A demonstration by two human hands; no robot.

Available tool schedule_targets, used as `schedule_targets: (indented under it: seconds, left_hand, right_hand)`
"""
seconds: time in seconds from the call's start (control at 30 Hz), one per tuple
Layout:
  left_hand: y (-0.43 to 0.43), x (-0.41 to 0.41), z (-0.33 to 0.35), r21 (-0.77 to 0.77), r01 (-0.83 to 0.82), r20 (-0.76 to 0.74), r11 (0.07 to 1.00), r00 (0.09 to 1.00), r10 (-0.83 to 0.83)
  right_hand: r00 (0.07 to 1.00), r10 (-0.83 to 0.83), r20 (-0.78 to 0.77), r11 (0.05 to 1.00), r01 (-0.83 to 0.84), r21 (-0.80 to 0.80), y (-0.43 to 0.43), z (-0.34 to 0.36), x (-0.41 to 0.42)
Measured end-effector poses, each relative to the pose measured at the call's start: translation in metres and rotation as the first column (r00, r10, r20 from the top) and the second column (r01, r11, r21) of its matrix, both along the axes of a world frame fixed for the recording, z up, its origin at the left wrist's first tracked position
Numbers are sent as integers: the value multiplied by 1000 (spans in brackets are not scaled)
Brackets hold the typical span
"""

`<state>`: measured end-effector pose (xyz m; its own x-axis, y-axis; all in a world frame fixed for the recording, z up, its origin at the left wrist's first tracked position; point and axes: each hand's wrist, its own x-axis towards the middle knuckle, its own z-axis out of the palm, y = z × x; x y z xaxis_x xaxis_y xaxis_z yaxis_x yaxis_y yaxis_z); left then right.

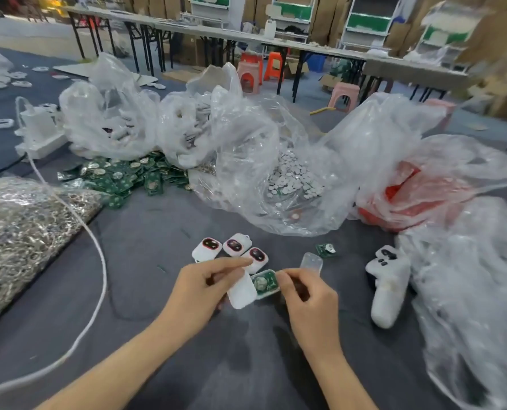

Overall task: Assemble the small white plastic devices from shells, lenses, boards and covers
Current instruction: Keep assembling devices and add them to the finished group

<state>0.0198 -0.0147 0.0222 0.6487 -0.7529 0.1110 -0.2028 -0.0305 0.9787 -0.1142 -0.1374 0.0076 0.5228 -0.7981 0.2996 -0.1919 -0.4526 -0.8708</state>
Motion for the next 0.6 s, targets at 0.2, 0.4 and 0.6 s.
schedule_targets:
  seconds: [0.2,0.4,0.6]
  left_hand:
    - [-15,-24,-1,-85,-14,-180,996,984,-1]
    - [-13,-30,-3,-144,10,-229,989,972,-43]
    - [-9,-28,-3,-177,50,-221,983,971,-90]
  right_hand:
    - [980,123,156,952,-161,261,29,11,-21]
    - [977,39,211,938,-108,329,36,11,-27]
    - [973,12,232,933,-94,348,36,12,-25]
